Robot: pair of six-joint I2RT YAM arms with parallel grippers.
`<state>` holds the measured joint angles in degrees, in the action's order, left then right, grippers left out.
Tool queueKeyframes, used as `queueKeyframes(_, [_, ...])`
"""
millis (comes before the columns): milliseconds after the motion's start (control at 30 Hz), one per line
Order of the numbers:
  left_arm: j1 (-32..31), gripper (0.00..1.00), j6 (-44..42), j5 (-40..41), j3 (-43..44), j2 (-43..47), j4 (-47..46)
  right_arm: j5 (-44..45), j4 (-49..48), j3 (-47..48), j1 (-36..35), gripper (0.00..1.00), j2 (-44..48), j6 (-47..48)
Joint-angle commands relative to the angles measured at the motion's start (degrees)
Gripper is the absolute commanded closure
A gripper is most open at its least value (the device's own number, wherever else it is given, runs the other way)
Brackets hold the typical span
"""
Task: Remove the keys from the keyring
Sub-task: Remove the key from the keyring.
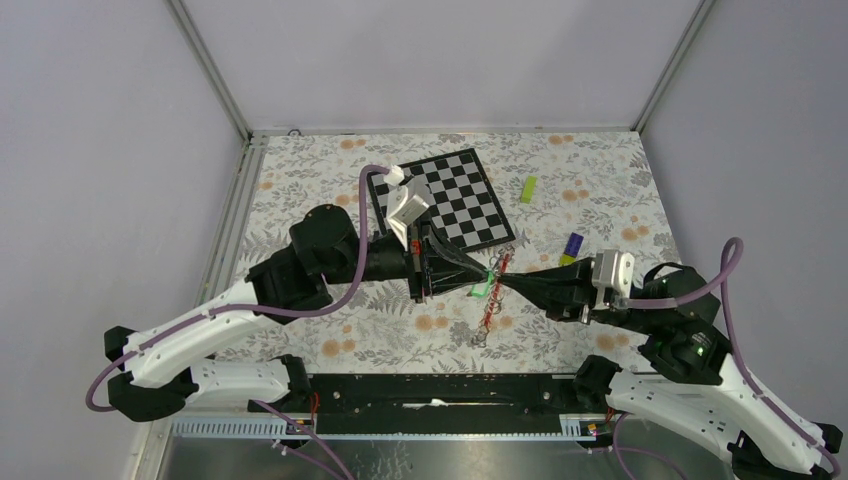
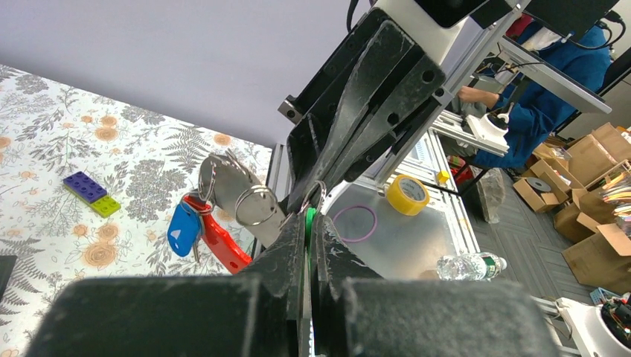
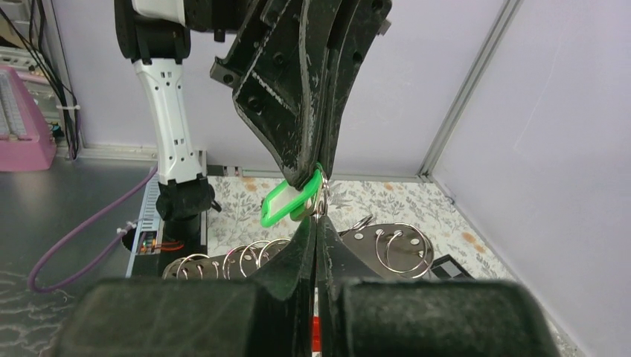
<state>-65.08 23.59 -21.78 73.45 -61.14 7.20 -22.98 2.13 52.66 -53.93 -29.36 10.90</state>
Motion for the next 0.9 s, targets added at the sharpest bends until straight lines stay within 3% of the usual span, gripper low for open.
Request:
queueKeyframes(0, [0.04,1.00,0.05,2.14,0.81,0.32,-4.18,-3.42,1.61,1.69,0.10,1.00,-1.22,0.68])
queueKeyframes(400, [0.04,1.00,-0.08,1.57,0.64,0.55,-4.10,1.37,-6.10,-0.36,0.06,1.00,-0.61,-6.64])
queueKeyframes(867, [0.04,1.00,-0.26,1.71,0.37,1.28,-4.12,6.77,-7.05,0.07,0.12,1.00,0.40,-9.40])
